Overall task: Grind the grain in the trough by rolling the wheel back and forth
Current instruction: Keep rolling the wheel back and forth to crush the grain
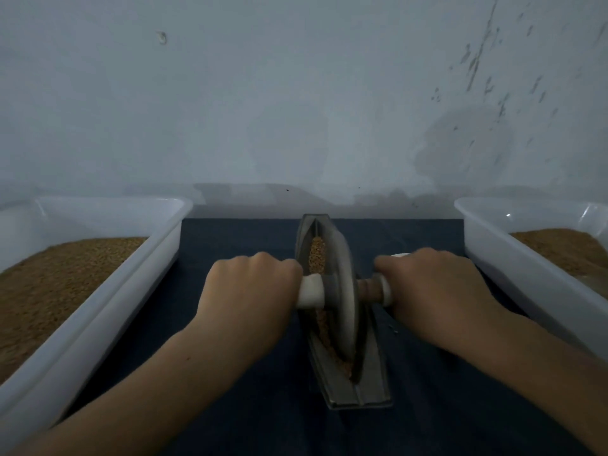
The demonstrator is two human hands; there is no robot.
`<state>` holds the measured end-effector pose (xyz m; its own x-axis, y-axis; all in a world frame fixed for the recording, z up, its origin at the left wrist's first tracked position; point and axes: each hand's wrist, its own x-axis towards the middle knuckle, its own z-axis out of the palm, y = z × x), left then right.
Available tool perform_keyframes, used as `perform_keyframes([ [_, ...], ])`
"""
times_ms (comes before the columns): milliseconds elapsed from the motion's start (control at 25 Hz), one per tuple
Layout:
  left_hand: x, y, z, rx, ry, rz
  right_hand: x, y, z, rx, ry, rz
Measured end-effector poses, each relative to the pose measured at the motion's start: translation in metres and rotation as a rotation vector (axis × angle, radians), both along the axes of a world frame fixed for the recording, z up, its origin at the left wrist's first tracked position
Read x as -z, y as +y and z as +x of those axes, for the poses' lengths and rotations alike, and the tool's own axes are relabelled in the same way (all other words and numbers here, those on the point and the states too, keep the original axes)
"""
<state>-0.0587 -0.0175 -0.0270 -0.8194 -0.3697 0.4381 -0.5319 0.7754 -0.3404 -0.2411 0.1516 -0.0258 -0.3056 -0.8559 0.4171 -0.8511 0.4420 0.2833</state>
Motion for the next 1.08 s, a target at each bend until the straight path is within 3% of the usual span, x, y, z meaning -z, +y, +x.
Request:
perform_keyframes([
  [400,-0.013,-0.054,-0.071,-0.094,0.011,0.082,-0.009,-0.095,-0.046,0.148,-0.166,-0.024],
  [560,-0.002,-0.034,-0.039,-0.015,0.032,0.067,-0.008,-0.053,-0.024,0.064,-0.174,0.024],
  [760,0.0,0.001,0.012,0.159,0.101,-0.029,-0.003,0.011,0.006,-0.035,0.008,-0.05],
  [880,0.006,-0.013,-0.012,0.063,0.035,-0.016,-0.002,-0.013,-0.006,0.05,-0.094,0.014],
  [1080,0.003,-0.059,-0.065,-0.069,0.115,0.095,-0.018,-0.093,-0.043,0.136,-0.114,0.022],
])
